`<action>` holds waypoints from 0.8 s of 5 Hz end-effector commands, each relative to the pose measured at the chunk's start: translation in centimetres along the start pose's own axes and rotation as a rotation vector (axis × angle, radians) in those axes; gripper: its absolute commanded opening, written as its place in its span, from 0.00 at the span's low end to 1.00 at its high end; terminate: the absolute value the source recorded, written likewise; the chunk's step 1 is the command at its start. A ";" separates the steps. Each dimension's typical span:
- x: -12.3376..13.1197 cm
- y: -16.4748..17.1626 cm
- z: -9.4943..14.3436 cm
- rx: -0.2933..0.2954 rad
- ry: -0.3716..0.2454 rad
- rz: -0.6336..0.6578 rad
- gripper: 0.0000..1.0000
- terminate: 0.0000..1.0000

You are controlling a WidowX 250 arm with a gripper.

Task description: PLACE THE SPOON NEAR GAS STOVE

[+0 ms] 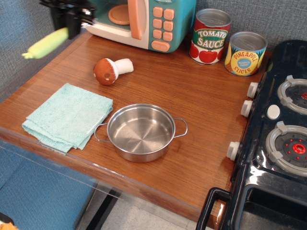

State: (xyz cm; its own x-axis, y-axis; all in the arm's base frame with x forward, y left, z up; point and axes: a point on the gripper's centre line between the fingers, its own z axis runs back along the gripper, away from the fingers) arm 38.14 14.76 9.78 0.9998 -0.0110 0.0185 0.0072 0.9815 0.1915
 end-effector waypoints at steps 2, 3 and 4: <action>4.9 -13.8 3.3 -0.094 -0.099 -0.141 0.00 0.00; 5.2 -18.4 3.2 -0.100 -0.105 -0.159 0.00 0.00; 5.2 -22.7 1.6 -0.110 -0.071 -0.159 0.00 0.00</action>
State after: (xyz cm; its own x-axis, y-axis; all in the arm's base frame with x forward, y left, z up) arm 42.86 -8.26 3.73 0.9841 -0.1774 -0.0092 0.1775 0.9805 0.0842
